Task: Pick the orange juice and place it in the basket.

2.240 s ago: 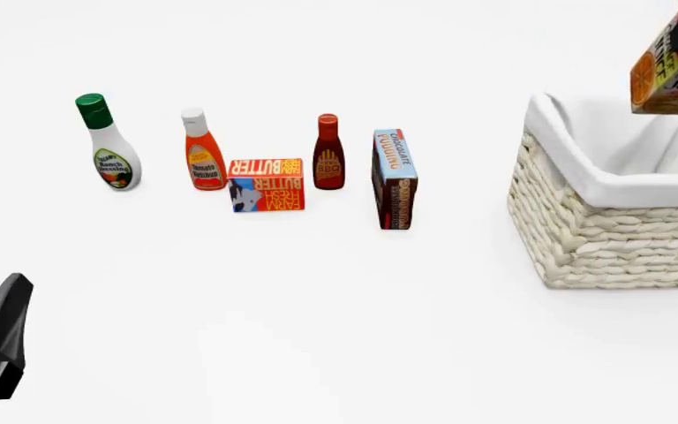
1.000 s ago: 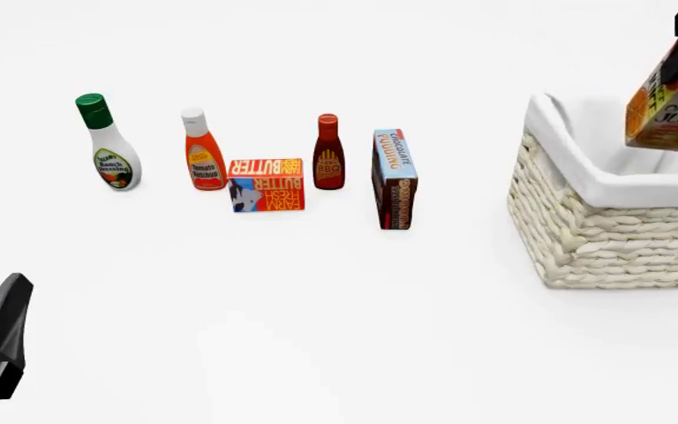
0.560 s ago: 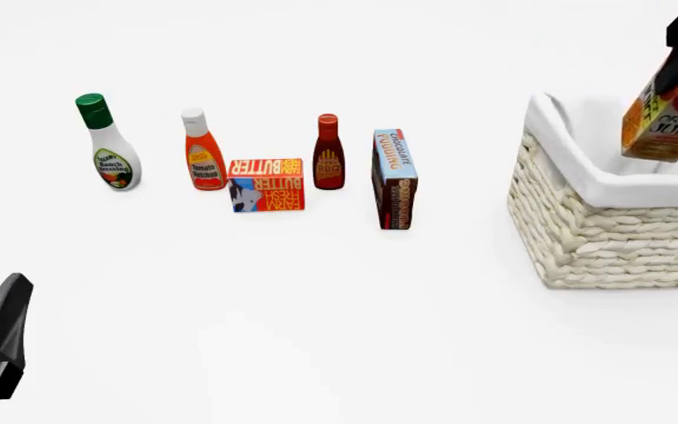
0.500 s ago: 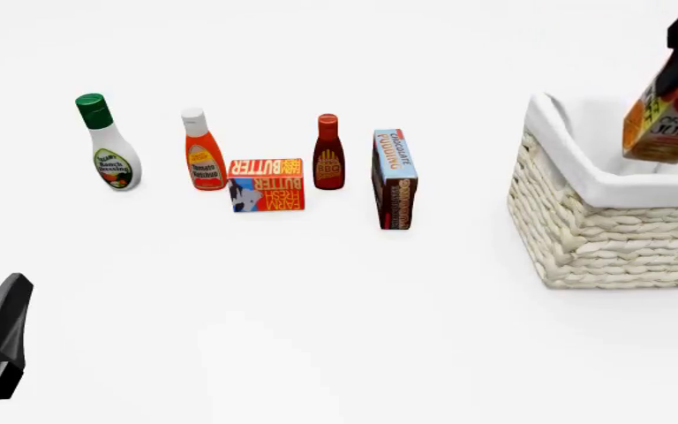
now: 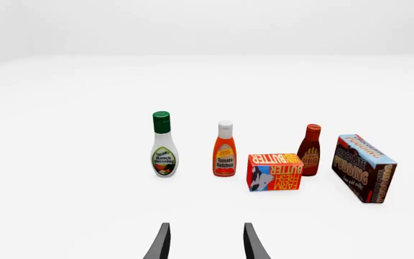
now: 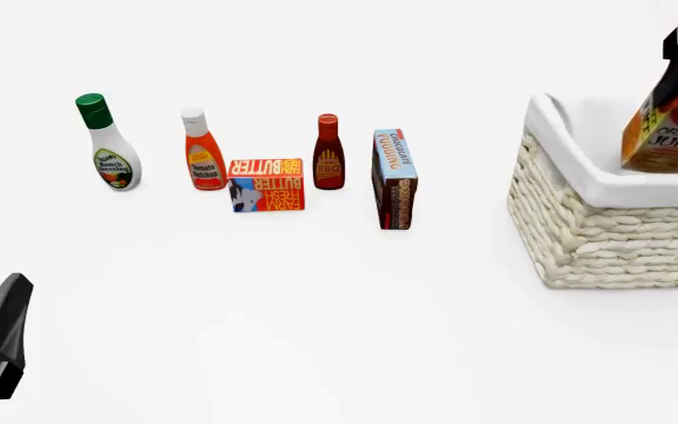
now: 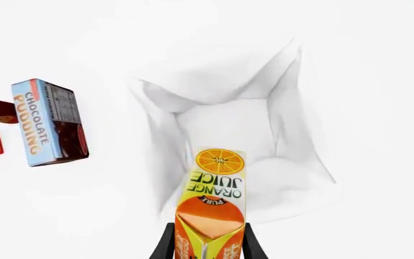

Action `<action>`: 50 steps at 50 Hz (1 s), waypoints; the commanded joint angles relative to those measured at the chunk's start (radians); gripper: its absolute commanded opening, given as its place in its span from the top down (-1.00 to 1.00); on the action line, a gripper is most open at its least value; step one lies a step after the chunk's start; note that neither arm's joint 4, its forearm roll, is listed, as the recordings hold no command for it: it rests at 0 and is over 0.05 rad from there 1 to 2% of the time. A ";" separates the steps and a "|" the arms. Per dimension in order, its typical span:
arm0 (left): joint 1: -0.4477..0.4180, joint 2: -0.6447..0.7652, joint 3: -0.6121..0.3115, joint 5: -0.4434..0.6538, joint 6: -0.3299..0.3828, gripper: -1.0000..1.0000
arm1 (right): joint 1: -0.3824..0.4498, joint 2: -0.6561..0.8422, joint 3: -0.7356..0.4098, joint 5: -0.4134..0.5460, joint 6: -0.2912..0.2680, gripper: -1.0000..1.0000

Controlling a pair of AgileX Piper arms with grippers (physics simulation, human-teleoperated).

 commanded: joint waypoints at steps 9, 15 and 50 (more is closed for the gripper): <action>0.000 0.000 0.000 0.000 0.000 -1.00 | 0.006 0.032 -0.024 0.000 0.043 1.00; 0.000 0.000 0.000 0.000 0.000 -1.00 | 0.002 0.045 -0.028 0.000 0.041 1.00; 0.000 0.000 0.000 0.000 0.000 -1.00 | -0.024 0.106 -0.065 0.000 0.047 1.00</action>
